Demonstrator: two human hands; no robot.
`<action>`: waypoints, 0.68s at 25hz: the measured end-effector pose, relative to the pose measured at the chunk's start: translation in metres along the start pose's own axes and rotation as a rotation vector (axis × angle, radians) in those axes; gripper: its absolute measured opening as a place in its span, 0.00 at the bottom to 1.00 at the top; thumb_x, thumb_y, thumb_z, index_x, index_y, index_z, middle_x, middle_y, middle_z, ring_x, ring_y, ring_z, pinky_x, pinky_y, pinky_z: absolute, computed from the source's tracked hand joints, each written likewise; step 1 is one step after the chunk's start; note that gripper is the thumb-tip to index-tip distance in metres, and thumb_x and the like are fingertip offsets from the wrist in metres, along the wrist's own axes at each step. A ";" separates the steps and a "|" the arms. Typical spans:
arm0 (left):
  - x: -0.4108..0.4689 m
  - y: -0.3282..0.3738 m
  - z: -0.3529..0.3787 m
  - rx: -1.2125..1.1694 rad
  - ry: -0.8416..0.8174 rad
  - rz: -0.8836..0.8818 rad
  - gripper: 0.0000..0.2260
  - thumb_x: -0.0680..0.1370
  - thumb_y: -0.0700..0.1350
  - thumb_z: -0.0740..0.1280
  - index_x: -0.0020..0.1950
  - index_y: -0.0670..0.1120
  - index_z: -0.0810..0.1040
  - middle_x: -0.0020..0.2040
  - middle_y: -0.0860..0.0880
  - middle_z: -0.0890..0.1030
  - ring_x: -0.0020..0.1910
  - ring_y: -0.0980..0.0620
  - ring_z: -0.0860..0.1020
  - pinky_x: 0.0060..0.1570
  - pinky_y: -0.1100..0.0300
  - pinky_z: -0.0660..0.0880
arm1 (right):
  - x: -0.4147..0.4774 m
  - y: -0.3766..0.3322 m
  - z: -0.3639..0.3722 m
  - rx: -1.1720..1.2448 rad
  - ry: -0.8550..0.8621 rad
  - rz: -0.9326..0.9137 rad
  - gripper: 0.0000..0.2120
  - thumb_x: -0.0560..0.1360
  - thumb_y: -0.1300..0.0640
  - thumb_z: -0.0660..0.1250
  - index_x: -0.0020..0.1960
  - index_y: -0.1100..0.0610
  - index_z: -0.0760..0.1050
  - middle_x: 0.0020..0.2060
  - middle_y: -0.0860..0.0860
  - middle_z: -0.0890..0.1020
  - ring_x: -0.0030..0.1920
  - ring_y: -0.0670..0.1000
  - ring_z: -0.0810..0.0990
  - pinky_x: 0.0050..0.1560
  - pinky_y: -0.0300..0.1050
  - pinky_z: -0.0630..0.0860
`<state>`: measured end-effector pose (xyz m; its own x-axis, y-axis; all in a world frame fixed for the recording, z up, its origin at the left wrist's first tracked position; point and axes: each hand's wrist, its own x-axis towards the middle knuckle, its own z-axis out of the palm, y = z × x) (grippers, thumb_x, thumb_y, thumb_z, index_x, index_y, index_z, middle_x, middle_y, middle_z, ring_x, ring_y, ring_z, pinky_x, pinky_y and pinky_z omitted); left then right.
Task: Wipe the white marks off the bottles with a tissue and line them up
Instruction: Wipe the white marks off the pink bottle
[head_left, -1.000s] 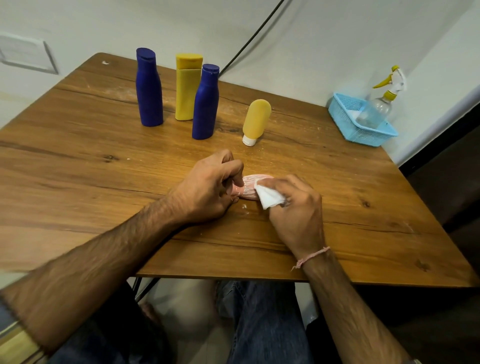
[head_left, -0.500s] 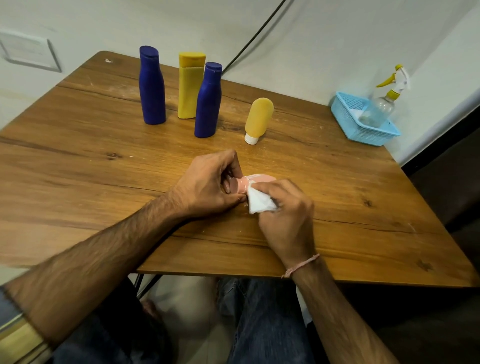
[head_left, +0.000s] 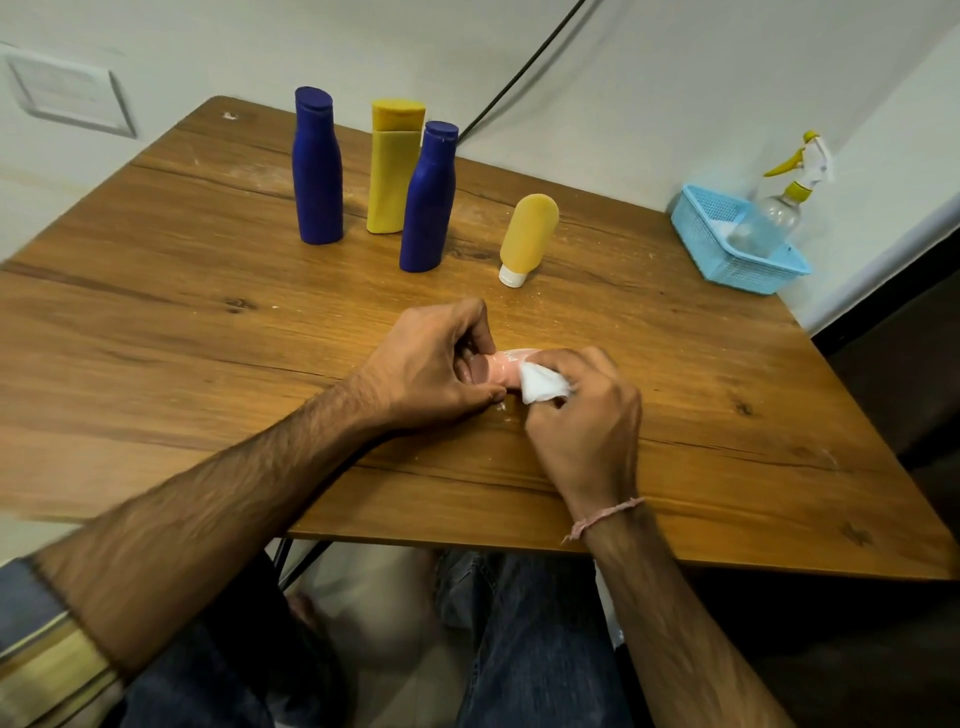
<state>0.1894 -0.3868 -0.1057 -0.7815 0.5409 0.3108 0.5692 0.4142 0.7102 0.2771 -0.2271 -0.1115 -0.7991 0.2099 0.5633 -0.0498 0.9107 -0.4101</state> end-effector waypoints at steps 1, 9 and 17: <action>-0.001 -0.001 0.001 -0.016 0.009 0.032 0.15 0.70 0.46 0.80 0.47 0.48 0.77 0.45 0.53 0.81 0.42 0.57 0.80 0.39 0.62 0.79 | -0.002 -0.004 0.000 0.023 -0.035 -0.079 0.16 0.70 0.65 0.67 0.56 0.57 0.84 0.49 0.52 0.83 0.49 0.53 0.81 0.47 0.52 0.81; 0.000 0.001 0.001 -0.037 -0.005 0.064 0.20 0.71 0.44 0.79 0.54 0.47 0.72 0.46 0.53 0.79 0.42 0.57 0.79 0.41 0.61 0.79 | 0.001 -0.007 -0.002 0.051 -0.085 -0.149 0.16 0.73 0.63 0.66 0.58 0.57 0.84 0.51 0.53 0.83 0.50 0.52 0.81 0.48 0.53 0.81; 0.000 -0.003 0.002 0.020 0.009 0.164 0.15 0.70 0.42 0.80 0.49 0.46 0.76 0.49 0.51 0.81 0.46 0.54 0.80 0.44 0.55 0.80 | 0.001 0.008 -0.007 0.044 -0.050 -0.131 0.16 0.72 0.65 0.67 0.57 0.57 0.84 0.51 0.53 0.84 0.51 0.54 0.82 0.48 0.56 0.81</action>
<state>0.1883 -0.3869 -0.1090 -0.6797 0.5960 0.4276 0.6945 0.3351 0.6367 0.2805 -0.2171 -0.1092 -0.8129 0.0709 0.5780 -0.1814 0.9123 -0.3671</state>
